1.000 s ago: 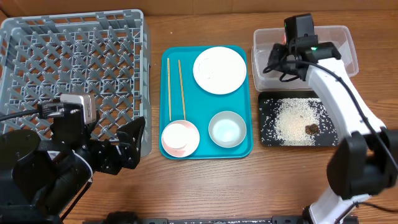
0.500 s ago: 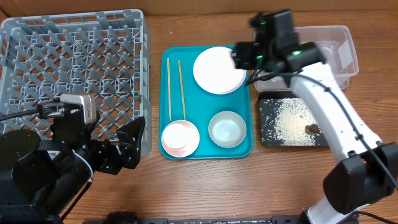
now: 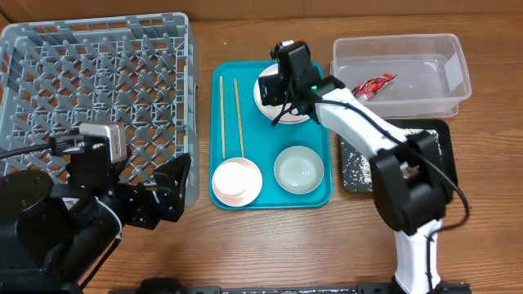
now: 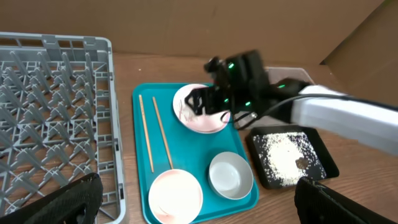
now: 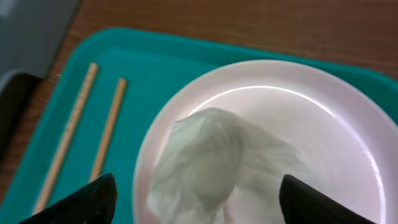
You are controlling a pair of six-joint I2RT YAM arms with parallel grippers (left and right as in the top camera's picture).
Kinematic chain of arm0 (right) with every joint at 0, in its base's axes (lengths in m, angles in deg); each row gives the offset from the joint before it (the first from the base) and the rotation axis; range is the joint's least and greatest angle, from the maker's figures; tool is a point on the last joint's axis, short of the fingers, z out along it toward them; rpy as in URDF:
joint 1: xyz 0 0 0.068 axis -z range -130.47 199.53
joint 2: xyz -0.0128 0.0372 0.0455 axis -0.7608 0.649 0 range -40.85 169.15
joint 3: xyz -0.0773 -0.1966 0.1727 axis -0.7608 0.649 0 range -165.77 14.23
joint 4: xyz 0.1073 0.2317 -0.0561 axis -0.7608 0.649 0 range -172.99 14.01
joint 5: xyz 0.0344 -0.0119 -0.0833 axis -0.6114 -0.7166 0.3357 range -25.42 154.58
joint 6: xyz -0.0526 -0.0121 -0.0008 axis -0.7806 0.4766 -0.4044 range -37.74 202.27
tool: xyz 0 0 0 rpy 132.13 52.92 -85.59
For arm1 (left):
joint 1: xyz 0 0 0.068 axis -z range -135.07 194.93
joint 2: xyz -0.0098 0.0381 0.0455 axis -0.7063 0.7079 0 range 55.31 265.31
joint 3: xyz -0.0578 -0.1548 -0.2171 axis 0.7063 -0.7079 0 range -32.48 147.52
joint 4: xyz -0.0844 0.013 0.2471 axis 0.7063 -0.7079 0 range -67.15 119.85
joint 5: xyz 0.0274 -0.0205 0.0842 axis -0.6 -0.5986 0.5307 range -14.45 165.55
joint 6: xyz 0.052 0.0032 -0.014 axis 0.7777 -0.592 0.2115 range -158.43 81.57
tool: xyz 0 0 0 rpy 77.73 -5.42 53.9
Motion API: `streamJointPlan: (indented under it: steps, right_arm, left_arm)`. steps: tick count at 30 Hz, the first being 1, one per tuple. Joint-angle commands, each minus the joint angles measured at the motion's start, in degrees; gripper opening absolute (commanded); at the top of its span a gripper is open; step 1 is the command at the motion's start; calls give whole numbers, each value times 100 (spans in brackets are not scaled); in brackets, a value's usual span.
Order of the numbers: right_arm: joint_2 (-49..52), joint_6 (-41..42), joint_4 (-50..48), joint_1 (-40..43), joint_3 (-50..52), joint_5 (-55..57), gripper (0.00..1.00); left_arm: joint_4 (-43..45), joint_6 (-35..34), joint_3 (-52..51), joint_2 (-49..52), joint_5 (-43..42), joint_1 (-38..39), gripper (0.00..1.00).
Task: Sort waste into correct bins and load items into the dishwasher
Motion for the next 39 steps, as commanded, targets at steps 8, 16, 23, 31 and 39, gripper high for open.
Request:
streamJointPlan:
  steps: [8,16,23,31,39]
  right_arm:
    - [761,-11,-236,72,9,125,80]
    - [542,-11,-2,92,-74,107,4]
    - [-730,-13,568,109,-90,140,4]
    - [-1921,632,1578,584,-90,479,4]
    - [-1515,1095,1917,1858,-83,195,4]
  left_arm:
    - [-4,111,15,-17,39,44,100]
    - [-4,111,15,-17,39,44,100]
    - [-4,109,15,-17,39,44,100]
    - [-4,111,15,-17,39,44,100]
    - [-4,109,15,-17,39,44,100]
